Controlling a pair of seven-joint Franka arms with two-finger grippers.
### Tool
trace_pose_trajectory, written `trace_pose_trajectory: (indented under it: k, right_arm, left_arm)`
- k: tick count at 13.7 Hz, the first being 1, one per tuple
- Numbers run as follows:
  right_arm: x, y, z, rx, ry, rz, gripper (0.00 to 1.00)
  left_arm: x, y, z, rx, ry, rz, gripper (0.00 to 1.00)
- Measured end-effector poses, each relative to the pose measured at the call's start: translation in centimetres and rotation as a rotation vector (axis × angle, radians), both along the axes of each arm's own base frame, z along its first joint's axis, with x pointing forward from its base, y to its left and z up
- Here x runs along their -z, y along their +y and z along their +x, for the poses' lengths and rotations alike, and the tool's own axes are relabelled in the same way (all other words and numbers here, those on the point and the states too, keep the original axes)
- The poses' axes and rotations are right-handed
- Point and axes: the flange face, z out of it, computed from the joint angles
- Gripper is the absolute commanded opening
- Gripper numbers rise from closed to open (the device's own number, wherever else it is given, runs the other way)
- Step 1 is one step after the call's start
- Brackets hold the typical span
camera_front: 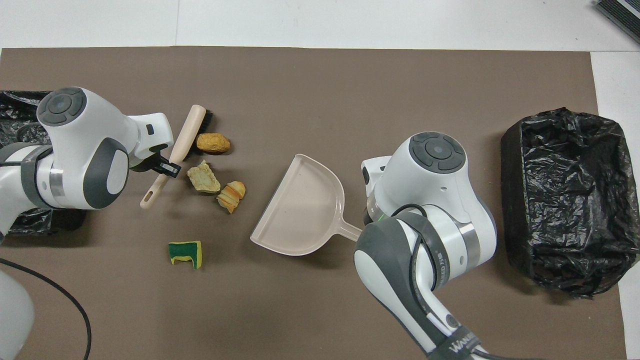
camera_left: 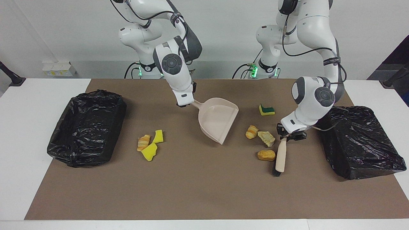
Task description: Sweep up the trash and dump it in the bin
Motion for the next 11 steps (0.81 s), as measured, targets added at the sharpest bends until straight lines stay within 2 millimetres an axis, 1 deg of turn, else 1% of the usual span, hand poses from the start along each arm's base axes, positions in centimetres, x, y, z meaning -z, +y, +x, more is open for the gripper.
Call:
trace_pose_trajectory:
  k: [2,5,6,7,8,10,11]
  right_arm:
    - [0.0,1.1,-0.6,0.007,0.005,-0.007,0.00]
    - [0.7,1.6,-1.0,0.004,0.021,-0.016,0.00]
    - [1.0,1.7,-1.3,0.004,0.040,-0.028,0.00]
    - [1.4,1.7,-1.7,0.012,0.071,-0.046,0.00]
    - [1.7,1.7,-2.0,0.025,0.092,-0.062,0.00]
    - [2.6,1.5,-2.2,0.040,0.109,-0.090,0.00]
    - [3.0,1.4,-2.3,0.038,0.112,-0.098,0.00]
  left_arm:
    - [-0.1,-0.7,-0.9,0.073,0.054,0.005,0.00]
    - [-0.5,-3.8,-2.5,0.141,0.111,0.015,0.00]
    - [-0.7,-4.4,-2.7,0.153,0.115,0.017,0.00]
    - [-1.0,-4.5,-2.8,0.154,0.115,0.018,0.00]
    - [-1.6,-4.1,-2.8,0.145,0.106,0.019,0.00]
    - [-3.1,-2.0,-2.4,0.106,0.080,0.019,0.00]
    - [-3.4,-0.9,-2.3,0.088,0.074,0.019,0.00]
